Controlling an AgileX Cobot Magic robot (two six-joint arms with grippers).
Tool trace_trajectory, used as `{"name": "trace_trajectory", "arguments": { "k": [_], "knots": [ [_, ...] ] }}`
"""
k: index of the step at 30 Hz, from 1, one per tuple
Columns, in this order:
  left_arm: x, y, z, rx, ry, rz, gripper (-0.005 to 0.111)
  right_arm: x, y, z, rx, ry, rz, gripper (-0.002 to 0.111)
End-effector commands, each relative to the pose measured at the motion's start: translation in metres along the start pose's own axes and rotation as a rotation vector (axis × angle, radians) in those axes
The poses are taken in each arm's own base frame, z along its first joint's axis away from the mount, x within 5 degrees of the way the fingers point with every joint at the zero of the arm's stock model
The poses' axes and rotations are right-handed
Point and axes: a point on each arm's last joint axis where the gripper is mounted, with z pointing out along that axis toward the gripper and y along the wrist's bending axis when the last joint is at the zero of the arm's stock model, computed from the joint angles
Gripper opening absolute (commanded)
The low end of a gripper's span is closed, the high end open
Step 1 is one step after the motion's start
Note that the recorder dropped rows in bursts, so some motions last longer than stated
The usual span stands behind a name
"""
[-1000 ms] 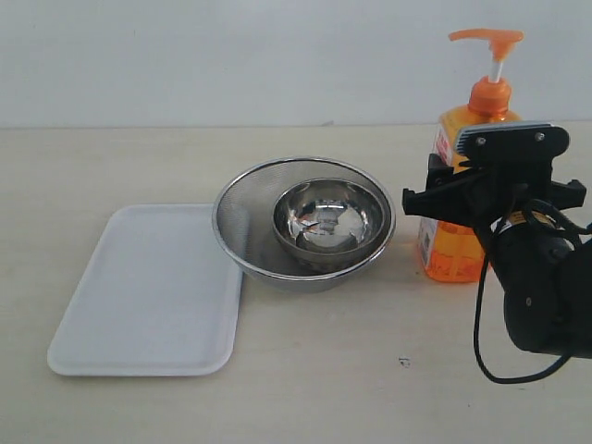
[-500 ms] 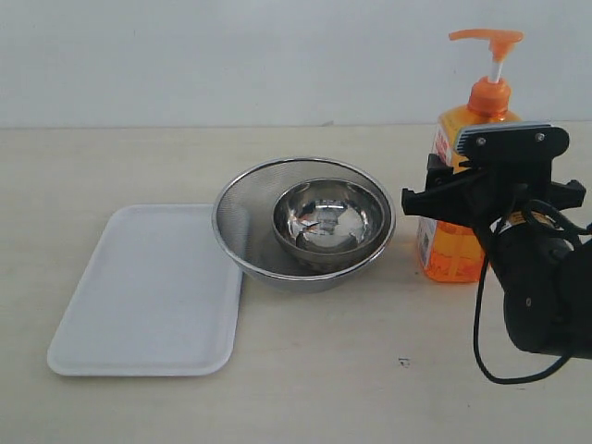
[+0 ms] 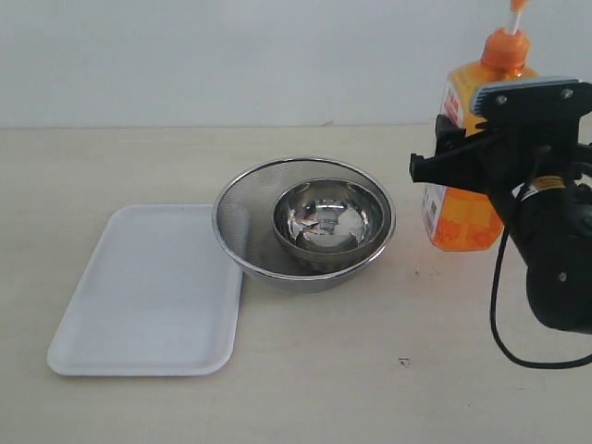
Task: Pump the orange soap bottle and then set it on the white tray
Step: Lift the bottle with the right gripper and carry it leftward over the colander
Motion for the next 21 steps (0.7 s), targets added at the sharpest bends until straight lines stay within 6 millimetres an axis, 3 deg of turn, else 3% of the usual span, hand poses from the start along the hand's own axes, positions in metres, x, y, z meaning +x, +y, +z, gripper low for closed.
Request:
{"name": "trace_trajectory", "arguments": {
  "k": [1,21],
  "knots": [
    [0.002,-0.001,0.0,0.012,0.01,-0.011,0.005,-0.035,-0.005,-0.008,0.007,-0.149,0.0,0.0],
    [0.002,-0.001,0.0,0.012,0.01,-0.011,0.005,-0.082,-0.001,-0.031,-0.171,-0.249,0.047,0.0]
  ]
}}
